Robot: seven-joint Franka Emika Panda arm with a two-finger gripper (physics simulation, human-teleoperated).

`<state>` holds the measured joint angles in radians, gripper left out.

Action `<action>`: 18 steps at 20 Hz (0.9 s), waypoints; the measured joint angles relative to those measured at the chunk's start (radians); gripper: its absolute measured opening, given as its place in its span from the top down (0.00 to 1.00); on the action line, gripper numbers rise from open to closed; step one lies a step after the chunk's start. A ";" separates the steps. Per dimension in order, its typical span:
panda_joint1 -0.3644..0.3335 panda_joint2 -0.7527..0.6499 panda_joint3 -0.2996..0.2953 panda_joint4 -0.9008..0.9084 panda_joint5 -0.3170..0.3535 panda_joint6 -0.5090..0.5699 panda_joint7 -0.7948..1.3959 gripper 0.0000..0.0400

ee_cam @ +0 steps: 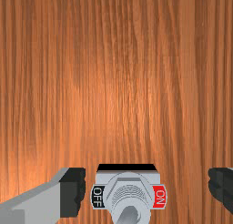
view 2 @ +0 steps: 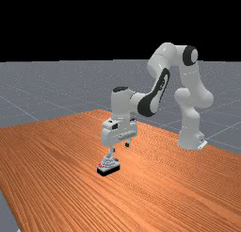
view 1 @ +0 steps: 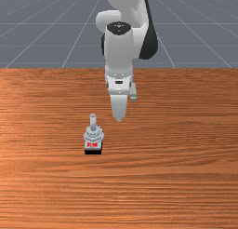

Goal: Turn on the trigger

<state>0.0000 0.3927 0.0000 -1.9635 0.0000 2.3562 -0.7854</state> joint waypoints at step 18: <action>0.466 0.429 0.095 0.727 -0.077 -0.308 0.572 1.00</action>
<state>0.4660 0.8213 0.0951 -1.2370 -0.0767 2.0481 -0.2133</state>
